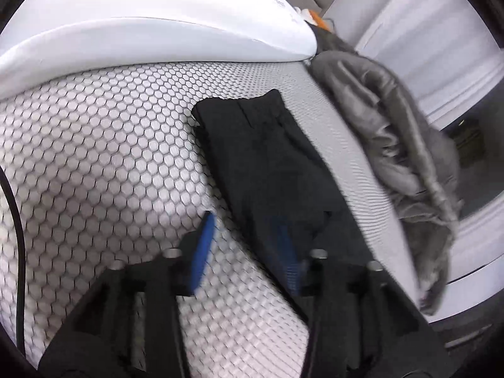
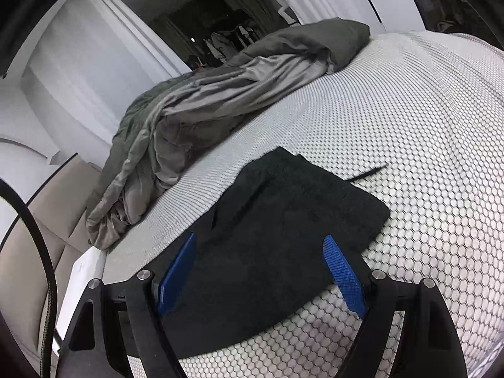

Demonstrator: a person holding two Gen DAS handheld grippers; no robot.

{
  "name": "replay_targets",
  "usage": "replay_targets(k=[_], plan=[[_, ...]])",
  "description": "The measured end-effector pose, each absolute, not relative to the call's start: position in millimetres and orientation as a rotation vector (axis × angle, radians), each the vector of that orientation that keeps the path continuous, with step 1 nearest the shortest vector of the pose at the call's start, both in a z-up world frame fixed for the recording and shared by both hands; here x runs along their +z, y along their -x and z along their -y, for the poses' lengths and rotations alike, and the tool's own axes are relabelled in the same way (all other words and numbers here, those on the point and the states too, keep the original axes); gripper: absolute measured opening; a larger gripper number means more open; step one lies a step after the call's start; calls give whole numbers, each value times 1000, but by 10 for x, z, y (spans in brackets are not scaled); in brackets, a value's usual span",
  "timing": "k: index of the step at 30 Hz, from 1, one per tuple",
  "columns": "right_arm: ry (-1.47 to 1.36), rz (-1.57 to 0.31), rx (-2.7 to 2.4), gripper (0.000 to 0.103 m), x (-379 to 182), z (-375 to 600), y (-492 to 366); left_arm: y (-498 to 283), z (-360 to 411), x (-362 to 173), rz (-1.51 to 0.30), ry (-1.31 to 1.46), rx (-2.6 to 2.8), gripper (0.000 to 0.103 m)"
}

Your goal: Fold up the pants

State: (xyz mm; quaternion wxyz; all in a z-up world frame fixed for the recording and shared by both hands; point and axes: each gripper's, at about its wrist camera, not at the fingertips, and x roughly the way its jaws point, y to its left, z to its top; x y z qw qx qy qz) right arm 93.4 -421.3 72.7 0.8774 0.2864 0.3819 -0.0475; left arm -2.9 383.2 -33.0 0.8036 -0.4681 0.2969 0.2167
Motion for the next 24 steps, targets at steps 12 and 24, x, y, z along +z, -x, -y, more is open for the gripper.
replay_targets(k=[12,24], plan=[[-868,-868,-176,83,336,4984,-764,-646,-3741,-577,-641,1091,375,21],[-951,-825,-94,13,-61,5070,-1146,-398,-3732,-502,-624,1006,447,1]])
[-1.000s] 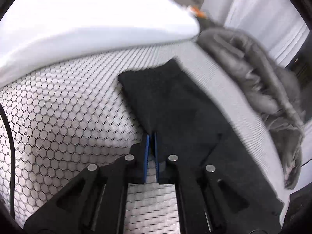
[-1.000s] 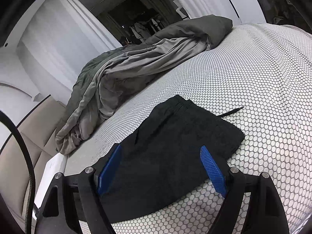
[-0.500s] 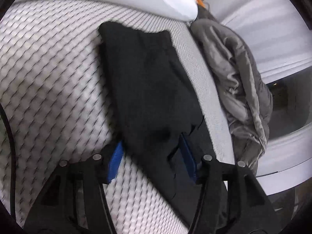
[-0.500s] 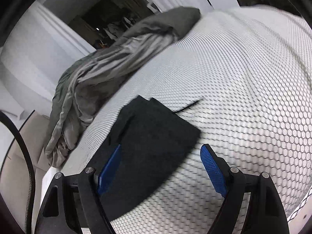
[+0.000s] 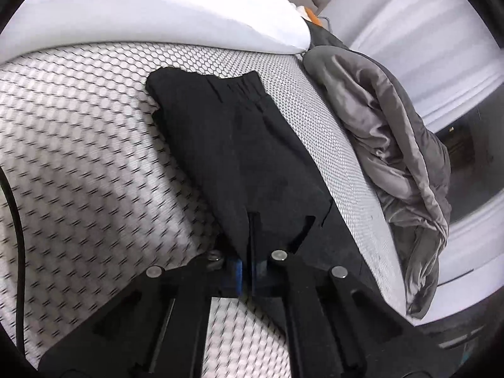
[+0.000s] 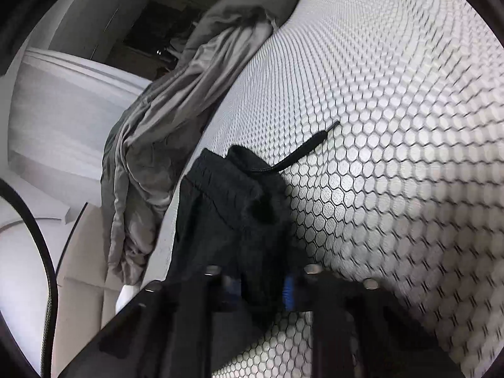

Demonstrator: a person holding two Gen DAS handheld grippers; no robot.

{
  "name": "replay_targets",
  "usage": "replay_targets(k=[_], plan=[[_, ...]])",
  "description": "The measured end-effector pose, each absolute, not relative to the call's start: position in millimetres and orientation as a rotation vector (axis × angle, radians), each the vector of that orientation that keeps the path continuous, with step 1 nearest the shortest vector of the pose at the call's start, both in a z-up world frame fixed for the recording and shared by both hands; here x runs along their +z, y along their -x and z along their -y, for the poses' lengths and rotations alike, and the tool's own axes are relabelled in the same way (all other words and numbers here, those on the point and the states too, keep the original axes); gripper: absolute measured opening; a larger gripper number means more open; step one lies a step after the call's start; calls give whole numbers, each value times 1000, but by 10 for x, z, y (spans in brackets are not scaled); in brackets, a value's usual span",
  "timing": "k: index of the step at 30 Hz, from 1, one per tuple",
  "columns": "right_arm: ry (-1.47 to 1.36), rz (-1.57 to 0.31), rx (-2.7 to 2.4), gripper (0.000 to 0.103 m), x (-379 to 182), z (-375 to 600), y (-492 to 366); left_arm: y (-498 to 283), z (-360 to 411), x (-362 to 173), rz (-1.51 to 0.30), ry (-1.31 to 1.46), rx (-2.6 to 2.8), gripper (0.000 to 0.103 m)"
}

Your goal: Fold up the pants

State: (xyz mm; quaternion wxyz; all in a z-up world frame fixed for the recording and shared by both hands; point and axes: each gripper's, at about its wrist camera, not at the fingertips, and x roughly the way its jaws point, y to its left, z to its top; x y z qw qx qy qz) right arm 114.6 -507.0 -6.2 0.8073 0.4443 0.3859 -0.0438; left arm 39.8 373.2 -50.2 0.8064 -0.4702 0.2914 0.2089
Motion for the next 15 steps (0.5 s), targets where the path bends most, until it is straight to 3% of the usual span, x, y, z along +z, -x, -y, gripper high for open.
replay_targets(k=[6,9,12,13,14,15], plan=[[-910,-842,-144,10,171,5168,-577,-48,-3541,-424,-656,916,457,2],[-864,-900,-146,22,134,5176,-456,40,-3517,-452,-688,880,503,9],[-900,-903,-137,34,147,5291,-389,136,-3573,-368,-685,875,580,28],[-902,-879,-174,43,220,5343,-343,191,-3590,-304,-655,870,631,38],[-885,-838,-226,47,321,5387,-292,247,-3599,-241,-621,869,681,50],[-862,-805,-257,47,424,5390,-250,275,-3597,-173,-595,866,718,54]])
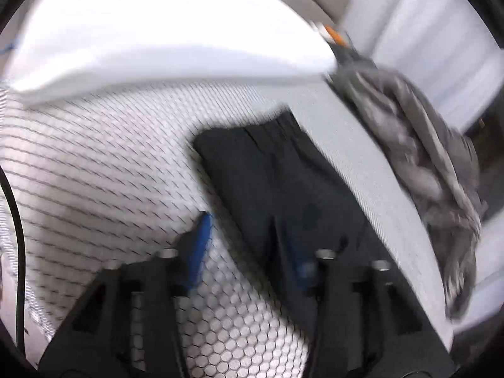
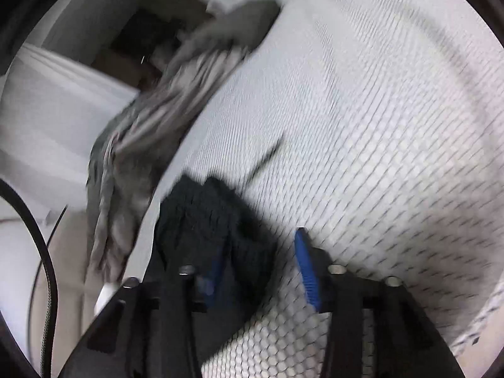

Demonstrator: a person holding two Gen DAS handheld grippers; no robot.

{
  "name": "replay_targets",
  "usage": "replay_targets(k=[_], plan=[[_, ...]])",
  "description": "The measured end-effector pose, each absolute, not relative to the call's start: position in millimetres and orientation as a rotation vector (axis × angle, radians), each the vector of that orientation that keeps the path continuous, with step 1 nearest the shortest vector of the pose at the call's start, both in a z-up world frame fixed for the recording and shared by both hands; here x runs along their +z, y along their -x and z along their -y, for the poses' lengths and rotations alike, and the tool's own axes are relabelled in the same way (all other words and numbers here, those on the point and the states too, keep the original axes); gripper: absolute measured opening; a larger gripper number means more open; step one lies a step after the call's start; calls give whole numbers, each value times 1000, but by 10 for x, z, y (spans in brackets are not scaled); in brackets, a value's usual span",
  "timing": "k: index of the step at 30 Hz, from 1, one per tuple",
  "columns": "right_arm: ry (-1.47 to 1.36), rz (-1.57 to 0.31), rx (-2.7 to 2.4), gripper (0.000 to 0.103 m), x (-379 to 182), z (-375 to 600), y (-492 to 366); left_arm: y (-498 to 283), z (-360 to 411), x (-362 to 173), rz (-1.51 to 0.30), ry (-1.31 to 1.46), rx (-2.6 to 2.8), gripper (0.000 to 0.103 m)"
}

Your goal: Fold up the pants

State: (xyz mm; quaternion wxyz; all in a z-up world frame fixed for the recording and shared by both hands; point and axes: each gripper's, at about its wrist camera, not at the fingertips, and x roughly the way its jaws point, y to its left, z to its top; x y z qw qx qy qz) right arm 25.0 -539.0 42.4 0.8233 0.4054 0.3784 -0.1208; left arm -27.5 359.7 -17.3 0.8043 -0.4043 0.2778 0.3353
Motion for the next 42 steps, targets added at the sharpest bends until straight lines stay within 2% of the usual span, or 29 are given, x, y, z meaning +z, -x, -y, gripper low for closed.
replay_targets(k=[3,5,9,11,15,22,24,26,28,33,34,36,38,40,42], plan=[[-858,-741,-219,49,605,5353,-266,218,-3502,29,-543,845,685,65],[-855,-718,-132,64,700,5214,-352,92,-3377,132,-535,822,609,83],[-754,-737,55,74,833,4664,-671,-239,-3056,249,-553,777,486,88],[-728,-766,117,75,820,4400,-869,-481,-2863,265,-585,761,416,98],[-698,-866,192,76,655,3978,-1351,-869,-2552,294,-611,725,360,101],[-677,-1066,138,75,-47,3491,-2123,-1267,-2156,171,-715,703,261,102],[-667,-1084,143,66,-165,3428,-2311,-1359,-2143,141,-733,696,255,102],[-620,-1104,173,11,-197,3311,-2471,-1427,-2137,171,-727,650,277,102],[-521,-1091,145,2,-144,3193,-2557,-1432,-2190,180,-723,620,296,102],[-544,-1004,39,2,19,3387,-2744,-1405,-2469,118,-748,633,334,102],[-545,-1010,23,2,1,3420,-2775,-1393,-2534,103,-750,652,341,102],[-547,-1046,13,11,-64,3463,-2803,-1388,-2628,72,-750,681,350,102],[-576,-1097,-1,35,-156,3444,-2871,-1368,-2692,54,-750,694,356,102],[-634,-1081,16,49,-130,3477,-2792,-1320,-2739,37,-757,689,365,102],[-629,-1063,20,51,-22,3495,-2638,-1274,-2739,42,-759,678,365,102]])
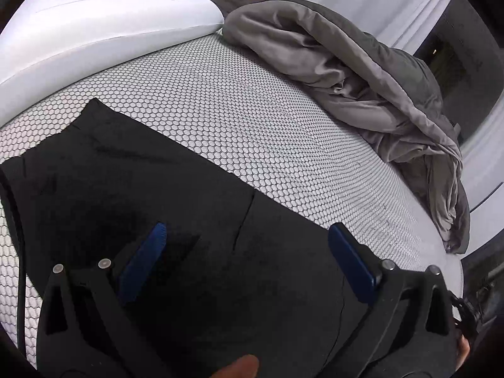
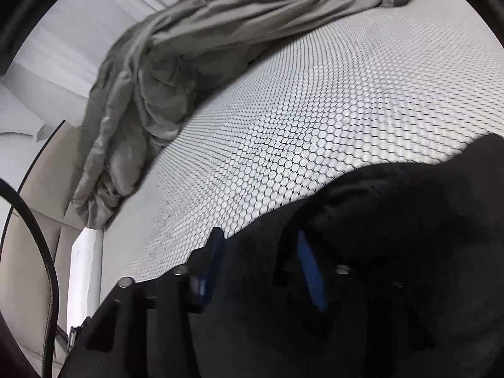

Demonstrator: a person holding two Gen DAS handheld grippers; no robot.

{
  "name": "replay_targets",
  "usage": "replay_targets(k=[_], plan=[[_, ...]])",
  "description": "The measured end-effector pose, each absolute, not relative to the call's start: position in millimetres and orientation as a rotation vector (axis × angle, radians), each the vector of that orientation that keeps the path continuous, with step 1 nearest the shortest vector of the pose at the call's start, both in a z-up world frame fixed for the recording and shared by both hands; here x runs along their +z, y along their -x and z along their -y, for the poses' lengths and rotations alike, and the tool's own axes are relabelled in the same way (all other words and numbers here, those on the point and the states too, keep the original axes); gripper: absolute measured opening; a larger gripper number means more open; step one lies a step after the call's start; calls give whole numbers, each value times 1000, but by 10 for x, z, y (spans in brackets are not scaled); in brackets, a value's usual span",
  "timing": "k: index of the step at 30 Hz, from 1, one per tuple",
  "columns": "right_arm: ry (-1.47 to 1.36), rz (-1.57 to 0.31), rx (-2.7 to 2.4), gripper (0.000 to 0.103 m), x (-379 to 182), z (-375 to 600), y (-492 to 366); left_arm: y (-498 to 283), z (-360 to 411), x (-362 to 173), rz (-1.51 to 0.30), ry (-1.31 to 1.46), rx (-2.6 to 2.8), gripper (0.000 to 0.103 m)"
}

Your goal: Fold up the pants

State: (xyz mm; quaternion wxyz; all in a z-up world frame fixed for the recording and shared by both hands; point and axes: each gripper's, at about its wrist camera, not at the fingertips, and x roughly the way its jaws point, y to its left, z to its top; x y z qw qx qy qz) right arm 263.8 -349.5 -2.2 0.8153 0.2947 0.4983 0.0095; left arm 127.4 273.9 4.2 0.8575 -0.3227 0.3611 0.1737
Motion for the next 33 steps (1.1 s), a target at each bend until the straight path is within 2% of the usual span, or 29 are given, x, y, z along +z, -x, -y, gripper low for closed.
replay_targets(k=[4,8,11,16,19,21,22,23,24,25,29,30,32,33], plan=[[-517,-999,61,51,355,3516,-2162,-1236,-2522,114,-773,586,316,102],[-480,-880,-47,64,747,3972,-1483,-1224,-2219,160,-786,559,257,102],[-495,-800,-161,67,877,4346,-923,-1164,-1988,168,-781,568,240,102],[-677,-856,-310,68,530,5027,-302,-1063,-1530,134,-819,554,108,102],[-801,-910,-284,67,201,5220,-304,-978,-1276,112,-835,563,22,102],[-841,-883,-241,67,87,5243,-379,-952,-1135,79,-857,532,-3,102],[-835,-874,-226,63,71,5223,-433,-938,-1088,60,-864,519,-4,102],[-824,-877,-222,43,69,5226,-493,-933,-1029,29,-880,488,0,102],[-792,-902,-237,32,71,5179,-587,-937,-984,6,-894,453,13,102],[-767,-907,-249,15,72,5139,-653,-931,-935,-19,-908,402,35,102],[-643,-733,-298,12,309,5067,-584,-905,-848,-187,-979,176,161,102],[-649,-750,-327,13,300,5107,-594,-901,-851,-231,-1002,151,167,102],[-650,-834,-372,23,179,5195,-676,-862,-861,-230,-1001,143,166,102],[-630,-885,-388,23,109,5193,-729,-829,-855,-193,-990,148,165,102]])
